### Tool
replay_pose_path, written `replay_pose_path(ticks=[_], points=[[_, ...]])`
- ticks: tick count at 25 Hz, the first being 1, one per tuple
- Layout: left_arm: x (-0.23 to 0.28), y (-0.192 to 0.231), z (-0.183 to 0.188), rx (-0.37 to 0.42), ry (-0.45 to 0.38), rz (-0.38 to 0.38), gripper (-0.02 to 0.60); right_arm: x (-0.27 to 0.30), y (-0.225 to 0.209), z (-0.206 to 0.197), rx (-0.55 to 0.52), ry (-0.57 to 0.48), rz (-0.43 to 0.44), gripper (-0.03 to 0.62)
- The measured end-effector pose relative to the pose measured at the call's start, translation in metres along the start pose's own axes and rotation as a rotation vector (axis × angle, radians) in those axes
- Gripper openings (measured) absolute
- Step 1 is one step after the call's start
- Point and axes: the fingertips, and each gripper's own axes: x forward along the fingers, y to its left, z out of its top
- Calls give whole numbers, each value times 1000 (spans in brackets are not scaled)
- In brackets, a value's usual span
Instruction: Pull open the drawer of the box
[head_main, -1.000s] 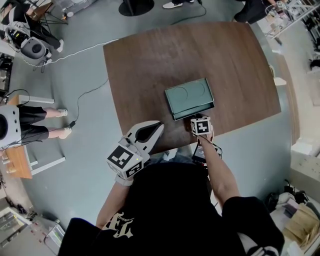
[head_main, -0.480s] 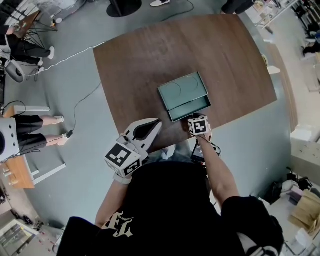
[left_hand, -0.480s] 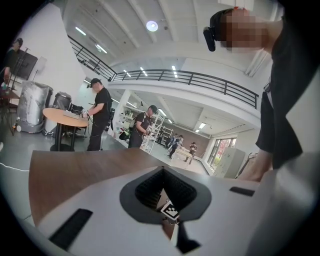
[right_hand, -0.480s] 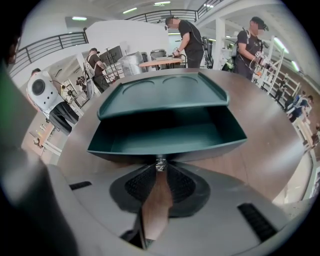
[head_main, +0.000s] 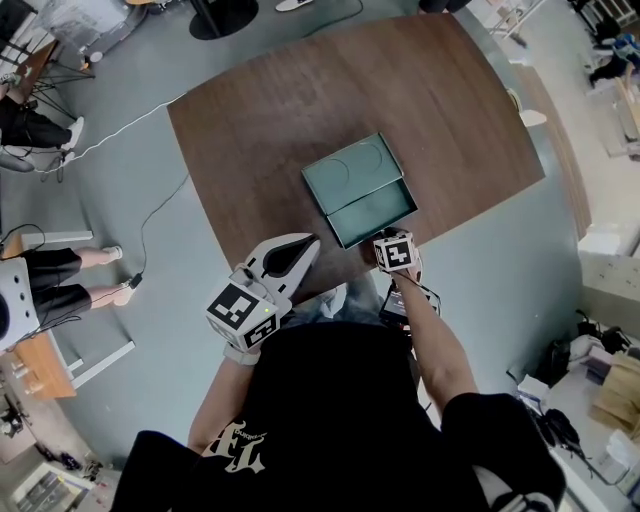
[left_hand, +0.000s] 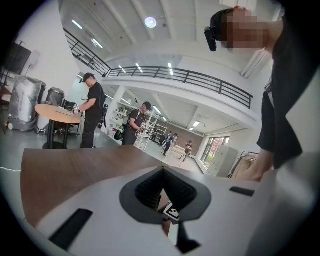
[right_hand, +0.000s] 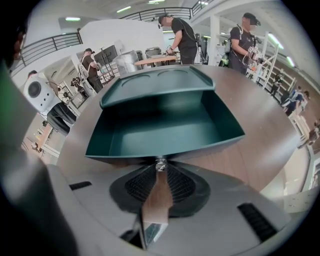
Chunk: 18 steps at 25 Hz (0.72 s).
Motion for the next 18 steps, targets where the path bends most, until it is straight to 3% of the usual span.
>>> replay_pose_path(ticks=[18], points=[[-6, 1, -5, 9, 8, -38, 6, -3, -3, -21, 48, 28, -2, 52]])
